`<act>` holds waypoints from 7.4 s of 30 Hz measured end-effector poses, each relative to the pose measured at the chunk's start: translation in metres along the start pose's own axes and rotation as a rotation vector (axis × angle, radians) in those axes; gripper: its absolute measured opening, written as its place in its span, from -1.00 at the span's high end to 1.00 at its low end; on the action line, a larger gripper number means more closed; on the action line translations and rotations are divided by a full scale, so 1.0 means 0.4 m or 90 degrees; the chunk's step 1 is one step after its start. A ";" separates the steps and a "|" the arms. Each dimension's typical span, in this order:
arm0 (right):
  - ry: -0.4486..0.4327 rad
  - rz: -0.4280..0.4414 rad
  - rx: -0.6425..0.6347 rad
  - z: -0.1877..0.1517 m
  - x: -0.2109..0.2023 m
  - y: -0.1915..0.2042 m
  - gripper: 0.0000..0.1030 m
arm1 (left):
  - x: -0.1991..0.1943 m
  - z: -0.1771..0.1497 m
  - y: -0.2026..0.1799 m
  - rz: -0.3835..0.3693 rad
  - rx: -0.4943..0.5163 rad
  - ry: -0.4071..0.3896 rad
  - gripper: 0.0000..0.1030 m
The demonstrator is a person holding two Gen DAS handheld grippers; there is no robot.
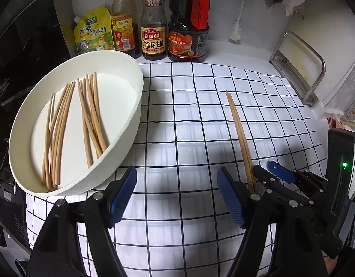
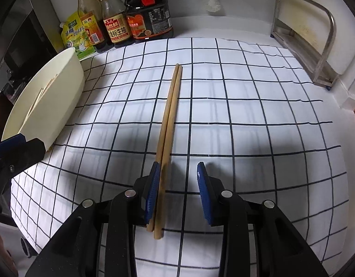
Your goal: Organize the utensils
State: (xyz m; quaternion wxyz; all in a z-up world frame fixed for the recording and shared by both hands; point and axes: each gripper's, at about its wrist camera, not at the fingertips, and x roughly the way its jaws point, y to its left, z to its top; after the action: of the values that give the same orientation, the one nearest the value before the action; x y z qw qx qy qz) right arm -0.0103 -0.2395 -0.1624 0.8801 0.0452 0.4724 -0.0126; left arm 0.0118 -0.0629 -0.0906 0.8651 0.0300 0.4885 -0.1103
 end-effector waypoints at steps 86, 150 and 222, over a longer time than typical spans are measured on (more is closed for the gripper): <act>-0.100 0.090 -0.052 0.179 -0.172 0.107 0.88 | -0.054 0.145 0.045 0.010 -0.014 -0.052 0.86; -0.060 0.152 -0.190 0.232 -0.184 0.556 0.25 | -0.236 0.092 0.511 0.138 -0.205 -0.077 -0.44; -0.090 0.119 -0.221 0.205 -0.273 0.549 0.02 | -0.330 0.062 0.484 0.175 -0.213 -0.090 -0.87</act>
State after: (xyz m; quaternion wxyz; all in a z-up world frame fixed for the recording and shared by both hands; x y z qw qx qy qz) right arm 0.0114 -0.0306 -0.0114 0.9029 -0.0647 0.3985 0.1475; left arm 0.0095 0.1430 0.0241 0.8971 -0.0555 0.4292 0.0893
